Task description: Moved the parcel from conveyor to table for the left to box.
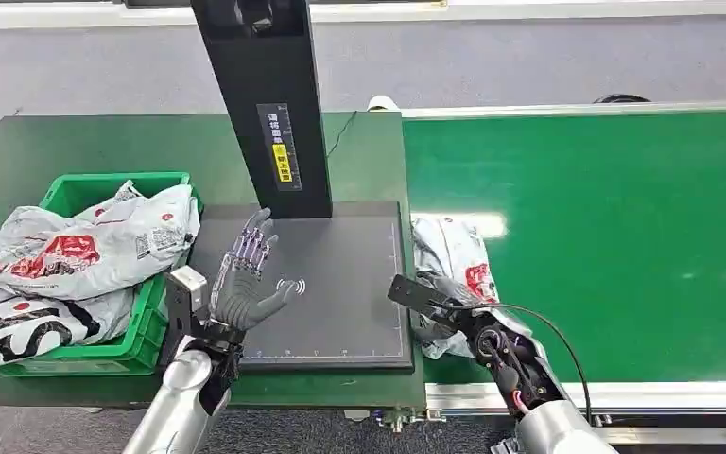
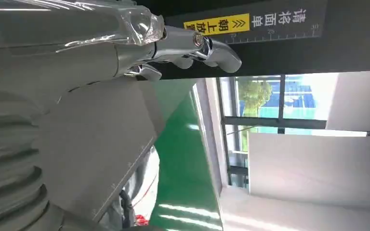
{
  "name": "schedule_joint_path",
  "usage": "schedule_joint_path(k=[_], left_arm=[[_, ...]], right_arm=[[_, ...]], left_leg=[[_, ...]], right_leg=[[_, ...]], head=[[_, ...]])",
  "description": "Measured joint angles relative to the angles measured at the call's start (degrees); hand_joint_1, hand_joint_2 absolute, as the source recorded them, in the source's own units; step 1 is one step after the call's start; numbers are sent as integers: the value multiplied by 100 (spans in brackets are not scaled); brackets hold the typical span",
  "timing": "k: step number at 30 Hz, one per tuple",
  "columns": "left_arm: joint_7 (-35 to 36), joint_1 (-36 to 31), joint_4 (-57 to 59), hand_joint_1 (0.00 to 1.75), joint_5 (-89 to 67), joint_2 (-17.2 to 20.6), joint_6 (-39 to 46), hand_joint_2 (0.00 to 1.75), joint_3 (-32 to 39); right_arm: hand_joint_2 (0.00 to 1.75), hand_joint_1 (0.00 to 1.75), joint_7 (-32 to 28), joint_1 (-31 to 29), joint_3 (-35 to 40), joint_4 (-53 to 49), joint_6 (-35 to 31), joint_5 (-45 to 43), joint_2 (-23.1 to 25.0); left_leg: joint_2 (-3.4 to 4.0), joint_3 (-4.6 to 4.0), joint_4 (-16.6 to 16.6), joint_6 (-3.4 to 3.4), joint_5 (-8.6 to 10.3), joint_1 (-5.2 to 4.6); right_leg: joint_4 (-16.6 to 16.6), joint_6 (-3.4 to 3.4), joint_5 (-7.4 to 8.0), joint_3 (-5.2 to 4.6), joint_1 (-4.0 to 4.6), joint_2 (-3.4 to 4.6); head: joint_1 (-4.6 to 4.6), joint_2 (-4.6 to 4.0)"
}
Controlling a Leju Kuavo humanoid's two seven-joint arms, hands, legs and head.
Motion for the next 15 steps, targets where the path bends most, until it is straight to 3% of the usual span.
schedule_joint_path(k=[2,3,4,10,15], left_arm=[[0,-8,20,0,2,2,0,175,0],[0,-9,24,0,2,2,2,175,0],[0,-13,31,0,2,4,2,175,0],[-2,-16,35,0,9,7,4,175,-2],[-4,3,18,0,11,30,74,175,2]], right_arm=[[175,157,-28,0,44,11,17,-11,0],[175,173,-35,0,68,17,20,-17,0],[175,175,-41,-7,90,24,20,-15,2],[175,175,-30,-86,118,79,-22,18,-9],[175,175,35,-82,164,85,-423,24,-2]], left_leg=[[14,10,-1,-4,-6,2],[25,13,-1,-3,-9,4],[29,14,-2,-5,-14,5],[8,20,0,-3,-4,6],[5,0,1,-1,-9,5]], right_leg=[[0,-5,3,3,3,19],[0,-7,4,5,6,25],[-1,-8,4,7,6,29],[0,-7,5,13,7,17],[1,-6,2,-3,7,16]], head=[[0,0],[0,0],[0,0],[2,0],[-2,0]])
